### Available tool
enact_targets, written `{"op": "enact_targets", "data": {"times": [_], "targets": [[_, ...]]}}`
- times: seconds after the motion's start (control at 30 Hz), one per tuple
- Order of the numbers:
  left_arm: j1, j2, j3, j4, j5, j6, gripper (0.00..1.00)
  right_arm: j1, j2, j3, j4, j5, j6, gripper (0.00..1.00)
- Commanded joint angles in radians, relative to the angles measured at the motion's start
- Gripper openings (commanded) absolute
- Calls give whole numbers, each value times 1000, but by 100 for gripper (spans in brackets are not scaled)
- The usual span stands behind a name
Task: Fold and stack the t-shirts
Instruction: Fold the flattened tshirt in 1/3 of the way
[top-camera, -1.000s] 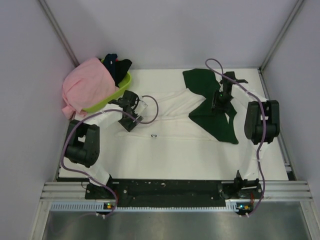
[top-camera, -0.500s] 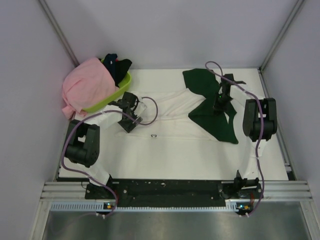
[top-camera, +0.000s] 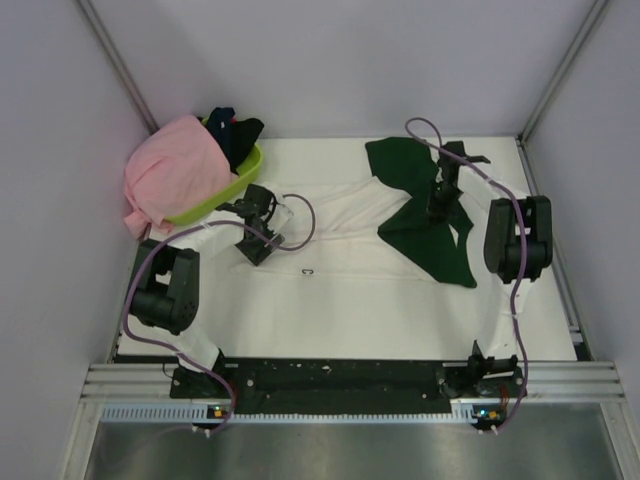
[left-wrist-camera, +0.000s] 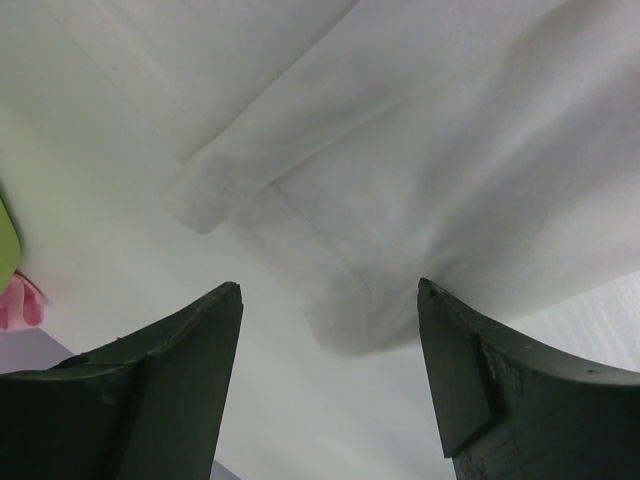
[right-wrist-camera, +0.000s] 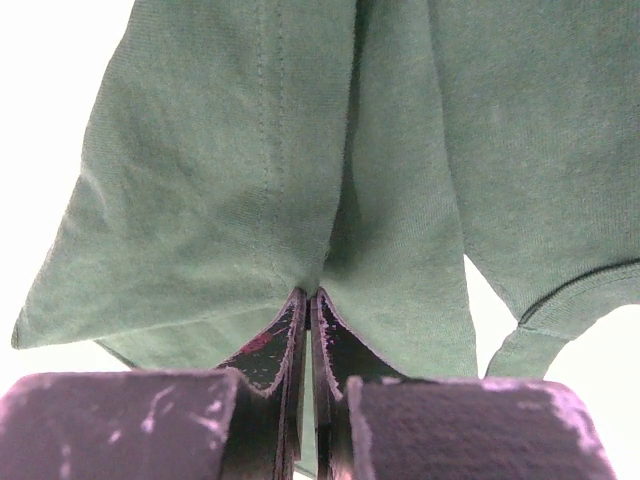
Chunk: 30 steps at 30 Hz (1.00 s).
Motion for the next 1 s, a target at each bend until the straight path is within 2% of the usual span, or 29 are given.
{"op": "enact_targets", "data": {"times": [0.0, 0.1, 0.23, 0.6, 0.8, 0.83, 0.87, 0.9, 0.97], "targets": [[5, -32, 5, 11, -3, 10, 75, 26, -35, 56, -30, 48, -37, 0], [7, -30, 2, 11, -14, 18, 75, 55, -46, 90, -36, 39, -44, 0], [11, -32, -1, 10, -20, 21, 75, 115, -17, 215, -35, -61, -35, 0], [17, -48, 0, -4, -26, 22, 75, 147, 308, 636, 11, -268, 113, 0], [17, -47, 3, -16, -22, 21, 75, 149, 371, 687, 80, -272, 167, 0], [17, -47, 3, -18, -23, 21, 75, 149, 381, 684, 85, -274, 169, 1], [19, -47, 3, -19, -20, 22, 75, 147, 388, 680, 86, -279, 170, 7], [16, -48, 3, -22, -20, 22, 75, 149, 396, 677, 90, -285, 170, 20], [17, -55, 5, -30, -14, 31, 75, 149, 399, 674, 90, -312, 161, 34]]}}
